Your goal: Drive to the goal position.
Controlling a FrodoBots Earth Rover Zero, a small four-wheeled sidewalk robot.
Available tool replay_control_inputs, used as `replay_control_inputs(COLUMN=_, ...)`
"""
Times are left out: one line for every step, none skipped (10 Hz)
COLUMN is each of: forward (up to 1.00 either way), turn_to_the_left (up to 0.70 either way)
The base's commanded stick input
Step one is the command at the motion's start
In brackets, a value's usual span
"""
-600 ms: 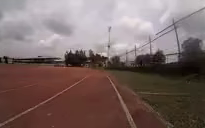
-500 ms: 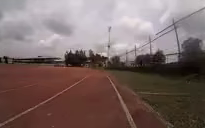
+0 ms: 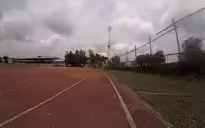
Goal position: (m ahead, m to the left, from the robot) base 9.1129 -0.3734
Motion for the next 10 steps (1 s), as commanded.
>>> replay_control_inputs(forward=0.70, turn_to_the_left=-0.16)
replay_control_inputs(forward=0.70, turn_to_the_left=0.00)
replay_control_inputs(forward=0.70, turn_to_the_left=0.00)
replay_control_inputs(forward=0.70, turn_to_the_left=0.00)
replay_control_inputs(forward=0.70, turn_to_the_left=-0.17)
replay_control_inputs(forward=0.70, turn_to_the_left=-0.05)
replay_control_inputs(forward=0.70, turn_to_the_left=0.00)
replay_control_inputs(forward=0.70, turn_to_the_left=0.00)
replay_control_inputs(forward=0.70, turn_to_the_left=-0.06)
replay_control_inputs(forward=0.70, turn_to_the_left=-0.17)
